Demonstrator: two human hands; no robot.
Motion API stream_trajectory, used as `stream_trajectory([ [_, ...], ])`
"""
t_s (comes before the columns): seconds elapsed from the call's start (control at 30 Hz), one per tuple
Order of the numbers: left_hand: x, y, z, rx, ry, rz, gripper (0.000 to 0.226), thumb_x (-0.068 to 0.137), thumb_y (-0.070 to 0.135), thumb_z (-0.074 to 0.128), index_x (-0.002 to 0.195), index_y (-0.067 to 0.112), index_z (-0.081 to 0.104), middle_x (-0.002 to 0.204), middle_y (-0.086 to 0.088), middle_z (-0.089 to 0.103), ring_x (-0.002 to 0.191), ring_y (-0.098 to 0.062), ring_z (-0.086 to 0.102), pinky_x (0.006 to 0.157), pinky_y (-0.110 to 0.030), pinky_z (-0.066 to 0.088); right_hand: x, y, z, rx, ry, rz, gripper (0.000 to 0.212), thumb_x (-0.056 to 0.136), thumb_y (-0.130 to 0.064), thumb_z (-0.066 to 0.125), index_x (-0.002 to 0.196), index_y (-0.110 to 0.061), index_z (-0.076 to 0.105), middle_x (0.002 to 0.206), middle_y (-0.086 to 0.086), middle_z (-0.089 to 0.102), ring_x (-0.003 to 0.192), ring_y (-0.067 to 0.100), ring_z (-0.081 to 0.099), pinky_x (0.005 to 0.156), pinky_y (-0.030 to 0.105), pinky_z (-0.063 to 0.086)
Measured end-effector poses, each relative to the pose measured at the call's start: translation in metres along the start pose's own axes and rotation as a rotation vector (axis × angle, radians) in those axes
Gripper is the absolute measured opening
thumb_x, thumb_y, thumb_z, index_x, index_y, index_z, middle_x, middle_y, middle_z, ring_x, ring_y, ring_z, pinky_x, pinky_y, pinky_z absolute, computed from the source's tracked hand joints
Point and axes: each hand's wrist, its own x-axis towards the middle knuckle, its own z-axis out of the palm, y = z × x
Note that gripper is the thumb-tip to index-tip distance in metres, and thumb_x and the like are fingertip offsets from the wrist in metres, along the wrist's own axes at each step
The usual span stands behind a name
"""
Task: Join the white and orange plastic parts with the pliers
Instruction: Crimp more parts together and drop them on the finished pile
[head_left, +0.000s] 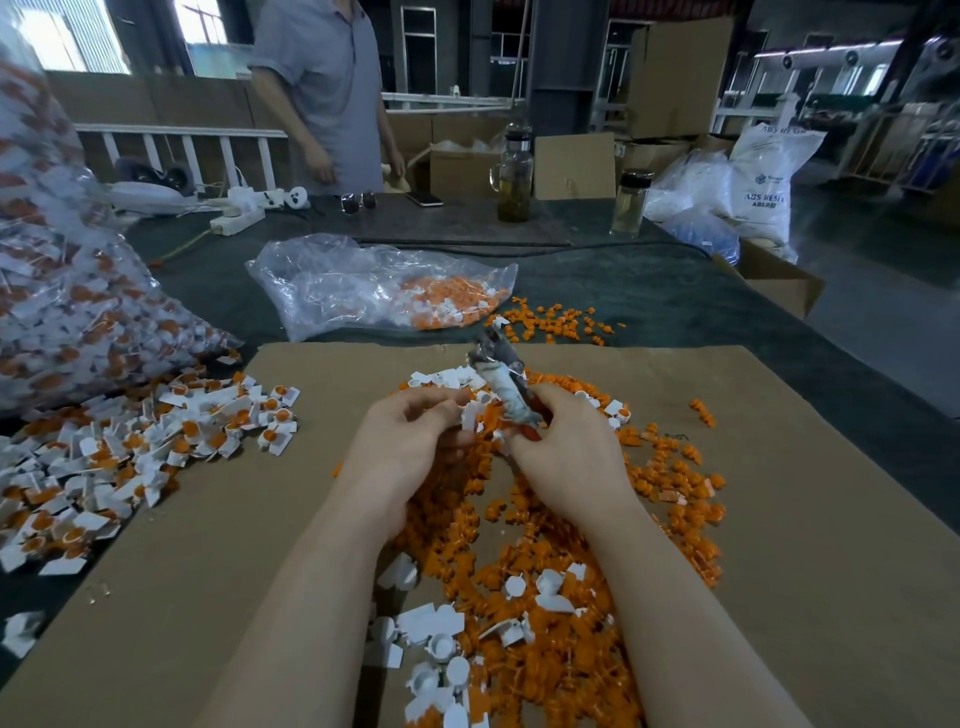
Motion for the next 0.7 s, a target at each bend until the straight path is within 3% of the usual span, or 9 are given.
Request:
stream_trajectory([
  [0.1,-0.0017,0.0028,0.0021,-0.154,-0.050,-0.087,0.014,0.097,0.007,0.058,0.103,0.011,0.069,0.074,-0.002,0.076,0.072,-0.010,0.073,0.066,-0.024,0.059,0.0001,-0.0008,-0.0006,0.113,0.043,0.018,0.012,0.088,-0.026,0.065,0.096,-0.028,0.057,0.083,-0.014,0.058,0.079,0.009,0.056,0.058,0.024,0.040],
  [0.23,-0.0015,0.0045,0.0041,-0.322,-0.023,-0.114,0.011,0.096,0.004,0.056,0.105,0.003,0.063,0.081,-0.009,0.076,0.080,-0.018,0.075,0.067,-0.027,0.059,-0.0016,-0.0028,-0.0037,0.261,0.106,0.042,0.012,0.086,-0.033,0.069,0.090,-0.030,0.058,0.082,-0.013,0.061,0.078,0.007,0.058,0.064,0.026,0.046],
  [0.43,-0.0046,0.0053,0.0039,-0.256,-0.025,-0.090,0.031,0.089,-0.010,0.043,0.094,0.003,0.071,0.075,-0.006,0.076,0.079,-0.016,0.075,0.061,-0.021,0.057,-0.0027,-0.0045,-0.0046,0.391,0.098,0.052,0.008,0.089,-0.030,0.067,0.095,-0.024,0.066,0.080,-0.010,0.064,0.077,-0.003,0.058,0.059,0.017,0.043],
  [0.57,-0.0042,0.0039,0.0002,-0.274,-0.075,-0.064,0.021,0.088,-0.010,0.055,0.093,0.003,0.071,0.087,-0.012,0.077,0.086,-0.020,0.075,0.066,-0.024,0.058,-0.0031,-0.0059,-0.0035,0.379,0.070,0.021,0.003,0.091,-0.027,0.065,0.092,-0.024,0.063,0.075,-0.011,0.059,0.069,-0.006,0.055,0.052,0.012,0.039],
  [0.7,-0.0054,0.0022,-0.0023,-0.182,-0.069,0.012,0.010,0.083,0.005,0.074,0.093,0.008,0.074,0.090,-0.010,0.077,0.090,-0.022,0.073,0.079,-0.031,0.055,-0.0043,-0.0076,-0.0035,0.404,0.071,0.012,0.002,0.092,-0.025,0.064,0.093,-0.023,0.064,0.079,-0.007,0.063,0.073,0.003,0.059,0.058,0.017,0.048],
])
